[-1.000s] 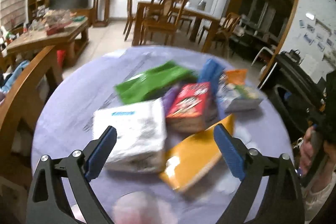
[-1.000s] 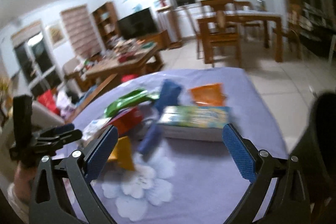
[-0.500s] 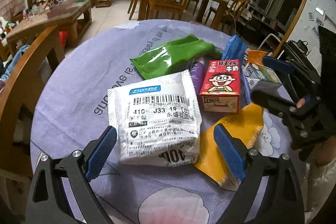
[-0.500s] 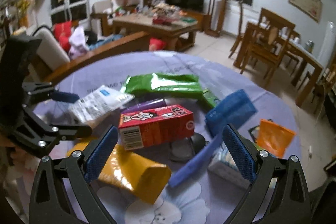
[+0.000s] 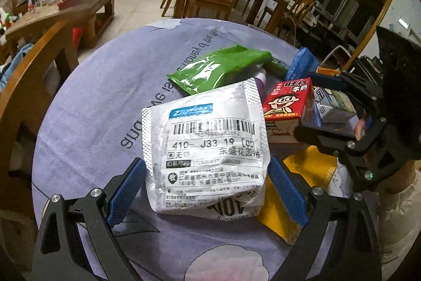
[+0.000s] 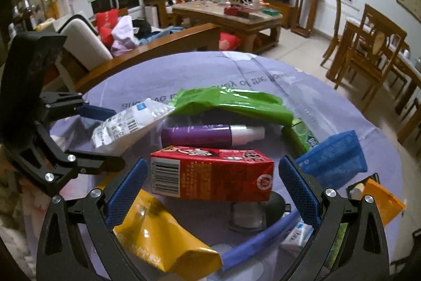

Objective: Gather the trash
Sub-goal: 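Grasp the white barcode courier bag with the left tool while the right tool grasps the red Wangzai milk carton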

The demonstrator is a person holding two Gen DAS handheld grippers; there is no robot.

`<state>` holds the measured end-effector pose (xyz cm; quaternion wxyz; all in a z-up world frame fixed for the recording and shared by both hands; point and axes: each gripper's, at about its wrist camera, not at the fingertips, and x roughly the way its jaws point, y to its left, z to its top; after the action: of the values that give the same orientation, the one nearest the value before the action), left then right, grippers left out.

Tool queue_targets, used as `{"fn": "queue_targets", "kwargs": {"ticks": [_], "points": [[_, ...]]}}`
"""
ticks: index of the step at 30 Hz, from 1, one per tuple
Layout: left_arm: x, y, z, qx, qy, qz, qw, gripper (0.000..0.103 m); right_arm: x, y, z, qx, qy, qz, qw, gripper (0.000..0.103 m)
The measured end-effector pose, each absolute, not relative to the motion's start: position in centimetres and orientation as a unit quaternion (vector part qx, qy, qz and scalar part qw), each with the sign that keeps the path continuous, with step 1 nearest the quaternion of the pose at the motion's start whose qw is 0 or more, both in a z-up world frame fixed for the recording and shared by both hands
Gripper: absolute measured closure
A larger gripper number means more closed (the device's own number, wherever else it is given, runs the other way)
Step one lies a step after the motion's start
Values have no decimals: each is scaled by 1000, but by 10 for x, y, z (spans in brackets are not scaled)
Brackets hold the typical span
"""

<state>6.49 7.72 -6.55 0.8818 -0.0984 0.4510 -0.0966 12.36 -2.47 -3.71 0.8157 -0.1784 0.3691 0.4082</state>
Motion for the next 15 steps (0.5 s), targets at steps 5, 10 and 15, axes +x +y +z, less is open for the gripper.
{"fn": "queue_targets", "kwargs": {"ticks": [5, 10, 15], "points": [[65, 80, -64, -103, 451, -101, 881, 10, 124, -16, -41, -185, 369, 398, 819, 5], [64, 84, -65, -109, 447, -109, 881, 11, 132, -13, -53, -169, 401, 384, 814, 13], [63, 80, -64, -90, 446, -106, 884, 27, 128, -21, -46, -143, 393, 372, 828, 13]]}}
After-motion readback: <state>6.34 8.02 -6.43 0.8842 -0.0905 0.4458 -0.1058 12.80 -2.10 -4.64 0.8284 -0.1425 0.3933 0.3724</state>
